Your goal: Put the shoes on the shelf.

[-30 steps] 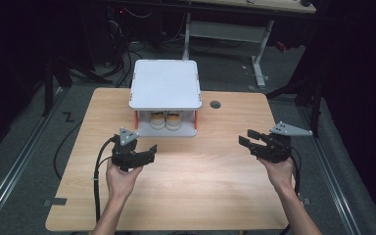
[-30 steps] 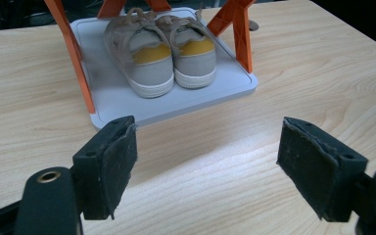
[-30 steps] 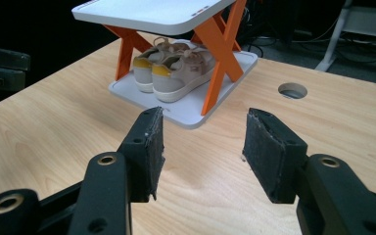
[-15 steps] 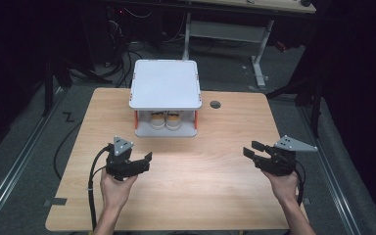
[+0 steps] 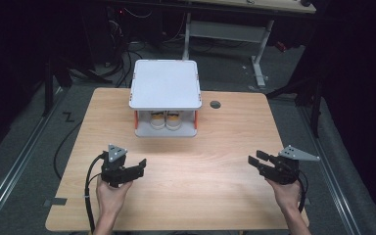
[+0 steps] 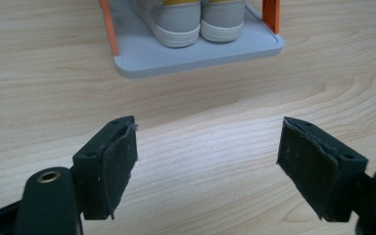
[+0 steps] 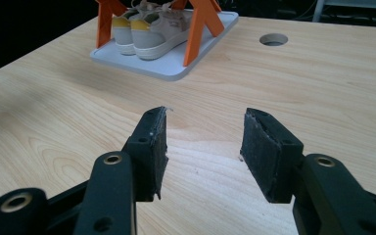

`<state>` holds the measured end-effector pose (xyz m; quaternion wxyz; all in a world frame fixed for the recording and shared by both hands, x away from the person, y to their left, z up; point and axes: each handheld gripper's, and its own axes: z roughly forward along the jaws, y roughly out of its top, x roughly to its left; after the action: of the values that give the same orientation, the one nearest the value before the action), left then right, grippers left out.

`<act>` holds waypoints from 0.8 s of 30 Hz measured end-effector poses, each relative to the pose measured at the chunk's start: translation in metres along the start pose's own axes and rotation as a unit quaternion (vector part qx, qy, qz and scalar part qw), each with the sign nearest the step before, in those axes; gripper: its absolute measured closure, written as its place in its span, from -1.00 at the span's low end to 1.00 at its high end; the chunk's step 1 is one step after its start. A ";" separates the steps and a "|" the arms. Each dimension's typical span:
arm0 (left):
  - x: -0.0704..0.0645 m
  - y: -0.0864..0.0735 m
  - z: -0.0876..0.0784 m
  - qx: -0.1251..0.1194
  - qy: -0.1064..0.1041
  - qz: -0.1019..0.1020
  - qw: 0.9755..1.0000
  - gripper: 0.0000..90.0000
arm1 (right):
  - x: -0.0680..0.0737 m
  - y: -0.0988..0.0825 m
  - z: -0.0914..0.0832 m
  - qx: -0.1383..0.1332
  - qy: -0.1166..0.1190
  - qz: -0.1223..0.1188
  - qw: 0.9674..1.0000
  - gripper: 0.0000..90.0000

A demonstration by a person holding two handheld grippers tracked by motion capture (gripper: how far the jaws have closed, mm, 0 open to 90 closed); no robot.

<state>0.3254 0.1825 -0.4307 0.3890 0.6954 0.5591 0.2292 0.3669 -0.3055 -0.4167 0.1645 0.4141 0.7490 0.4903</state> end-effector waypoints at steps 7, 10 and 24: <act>0.010 -0.011 0.005 0.012 0.008 -0.013 1.000 -0.49 | -0.008 -0.008 0.003 0.013 -0.010 0.004 1.000 0.16; 0.014 -0.016 0.011 0.021 0.013 -0.018 1.000 -0.49 | -0.014 -0.012 0.004 0.017 -0.017 0.011 1.000 0.16; 0.027 -0.030 0.035 0.055 0.033 -0.036 0.997 -0.47 | -0.039 -0.027 0.017 0.038 -0.058 0.037 0.997 0.15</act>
<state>0.3412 0.2009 -0.4788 0.3391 0.6871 0.6083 0.2070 0.3891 -0.3301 -0.4547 0.1736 0.4755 0.7401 0.4426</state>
